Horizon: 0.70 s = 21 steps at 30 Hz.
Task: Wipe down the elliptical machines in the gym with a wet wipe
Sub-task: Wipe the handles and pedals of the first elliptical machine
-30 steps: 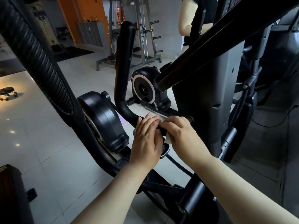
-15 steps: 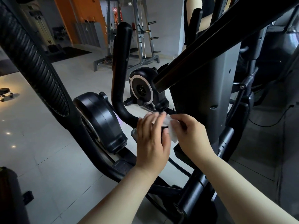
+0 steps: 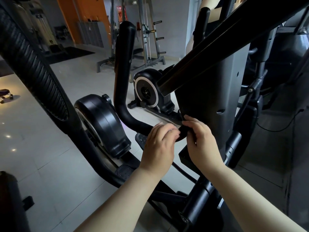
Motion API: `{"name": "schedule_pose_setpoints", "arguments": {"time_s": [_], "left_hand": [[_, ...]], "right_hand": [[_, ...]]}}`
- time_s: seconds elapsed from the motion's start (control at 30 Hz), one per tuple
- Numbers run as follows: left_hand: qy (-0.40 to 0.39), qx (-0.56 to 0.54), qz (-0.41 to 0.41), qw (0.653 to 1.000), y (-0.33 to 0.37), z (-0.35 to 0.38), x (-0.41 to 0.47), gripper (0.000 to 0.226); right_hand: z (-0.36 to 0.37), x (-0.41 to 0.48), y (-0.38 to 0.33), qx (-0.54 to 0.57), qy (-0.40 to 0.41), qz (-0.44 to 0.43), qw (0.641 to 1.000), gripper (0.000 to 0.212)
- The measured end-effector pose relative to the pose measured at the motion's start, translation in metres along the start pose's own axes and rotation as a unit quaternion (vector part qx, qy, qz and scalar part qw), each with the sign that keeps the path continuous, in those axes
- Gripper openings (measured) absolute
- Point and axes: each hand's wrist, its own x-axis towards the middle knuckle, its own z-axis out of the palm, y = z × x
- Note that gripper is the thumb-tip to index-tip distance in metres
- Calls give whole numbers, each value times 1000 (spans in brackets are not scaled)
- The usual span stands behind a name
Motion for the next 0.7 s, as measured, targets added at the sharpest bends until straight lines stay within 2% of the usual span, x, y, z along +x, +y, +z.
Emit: {"name": "schedule_pose_setpoints", "arguments": {"time_s": [0.17, 0.23, 0.37, 0.43, 0.57, 0.63, 0.7], "left_hand": [[67, -1, -62, 996, -12, -11, -2, 21], [54, -14, -73, 996, -5, -6, -6, 19], [-12, -34, -19, 999, -11, -6, -13, 24], [0, -21, -22, 1000, -26, -17, -8, 23], [86, 23, -95, 991, -55, -36, 2, 18], [76, 21, -94, 992, -51, -35, -3, 21], [52, 17, -58, 997, -41, -29, -13, 25]], "right_hand": [[5, -3, 2, -15, -12, -19, 1000, 38], [9, -4, 0, -7, -15, -20, 1000, 40], [14, -2, -9, 1, -31, -42, 999, 43], [17, 0, -12, 3, -45, -56, 997, 42], [23, 4, -20, 3, -57, -59, 997, 38], [27, 5, -26, 1, -54, -72, 996, 38], [32, 6, -31, -3, -44, -94, 995, 36]]}}
